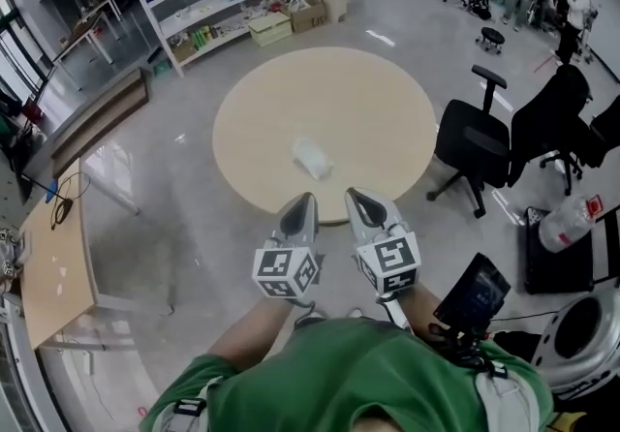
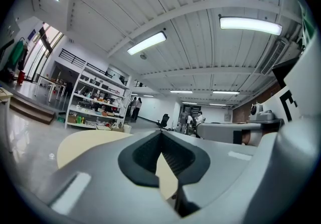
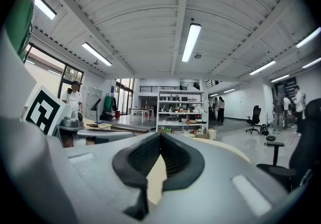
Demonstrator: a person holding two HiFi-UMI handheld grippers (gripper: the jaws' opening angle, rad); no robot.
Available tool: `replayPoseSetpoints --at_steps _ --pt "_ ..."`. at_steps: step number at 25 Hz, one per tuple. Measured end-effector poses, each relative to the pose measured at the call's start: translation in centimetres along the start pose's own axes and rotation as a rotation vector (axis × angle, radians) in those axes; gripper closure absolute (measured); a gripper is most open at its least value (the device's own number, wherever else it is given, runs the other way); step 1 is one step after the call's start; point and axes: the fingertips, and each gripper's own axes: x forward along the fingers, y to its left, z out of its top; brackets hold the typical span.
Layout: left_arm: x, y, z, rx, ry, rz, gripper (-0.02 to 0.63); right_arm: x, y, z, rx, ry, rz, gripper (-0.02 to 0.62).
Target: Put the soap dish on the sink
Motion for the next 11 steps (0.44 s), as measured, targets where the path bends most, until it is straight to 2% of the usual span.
replayPoseSetpoints --at_steps 11 --pt "0.3 0.7 1.3 0.016 -0.02 -0.024 0.6 1.0 0.3 1.0 -0.014 -0.009 -0.014 0.594"
